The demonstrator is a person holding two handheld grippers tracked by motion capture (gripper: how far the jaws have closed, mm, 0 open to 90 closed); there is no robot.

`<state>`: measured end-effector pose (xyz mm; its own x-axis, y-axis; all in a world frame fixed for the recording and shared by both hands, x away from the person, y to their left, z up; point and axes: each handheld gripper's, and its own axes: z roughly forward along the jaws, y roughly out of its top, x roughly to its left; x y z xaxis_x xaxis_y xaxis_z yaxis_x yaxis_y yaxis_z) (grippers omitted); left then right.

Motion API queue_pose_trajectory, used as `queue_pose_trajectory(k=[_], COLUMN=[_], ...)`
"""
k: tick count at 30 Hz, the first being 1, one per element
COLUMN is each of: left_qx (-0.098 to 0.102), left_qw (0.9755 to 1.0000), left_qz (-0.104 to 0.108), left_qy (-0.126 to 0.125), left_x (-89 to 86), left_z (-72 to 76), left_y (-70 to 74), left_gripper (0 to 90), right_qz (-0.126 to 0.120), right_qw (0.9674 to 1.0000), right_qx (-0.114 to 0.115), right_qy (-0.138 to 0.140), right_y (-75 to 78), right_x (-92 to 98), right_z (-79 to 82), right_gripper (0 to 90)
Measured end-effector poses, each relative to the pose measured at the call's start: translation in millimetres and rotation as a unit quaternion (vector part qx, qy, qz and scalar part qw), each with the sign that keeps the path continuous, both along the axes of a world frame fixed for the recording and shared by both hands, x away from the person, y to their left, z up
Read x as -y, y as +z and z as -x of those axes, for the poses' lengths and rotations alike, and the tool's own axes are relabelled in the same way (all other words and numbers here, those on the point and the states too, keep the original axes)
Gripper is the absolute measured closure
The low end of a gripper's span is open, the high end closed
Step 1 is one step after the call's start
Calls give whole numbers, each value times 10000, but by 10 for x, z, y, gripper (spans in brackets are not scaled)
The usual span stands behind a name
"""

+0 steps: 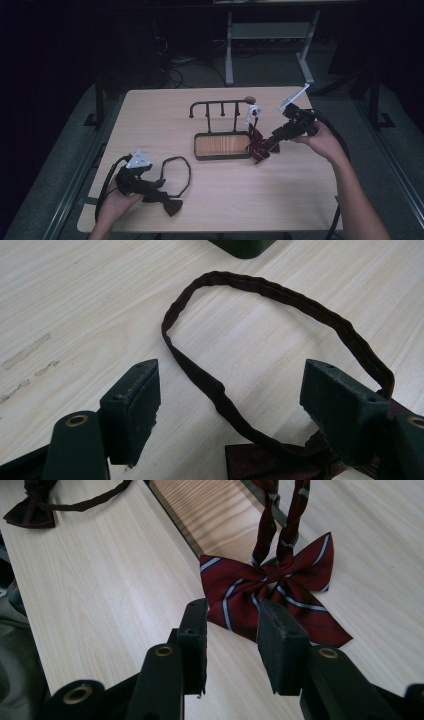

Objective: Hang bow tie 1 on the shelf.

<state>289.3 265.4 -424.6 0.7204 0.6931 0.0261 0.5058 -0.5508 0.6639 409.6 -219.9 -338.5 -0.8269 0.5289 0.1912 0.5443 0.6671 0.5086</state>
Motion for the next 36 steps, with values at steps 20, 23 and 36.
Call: queue_pose_trajectory(k=[20,23,36], left_qx=[-31,-35,-64], left_qw=[10000,10000,10000], left_qz=[-6,0,4], left_qy=[41,53,58], left_x=[3,-3,2], left_z=[-4,-5,-12], left_y=[-10,-7,-14], left_gripper=[249,249,253], right_qz=[-55,-61,-33], right_qw=[10000,10000,9999], right_qx=[-59,-60,-152], right_qy=[-24,-16,-14], right_y=[-292,-336,-490], right_x=[73,73,114], right_z=[214,255,349], right_gripper=[552,539,520])
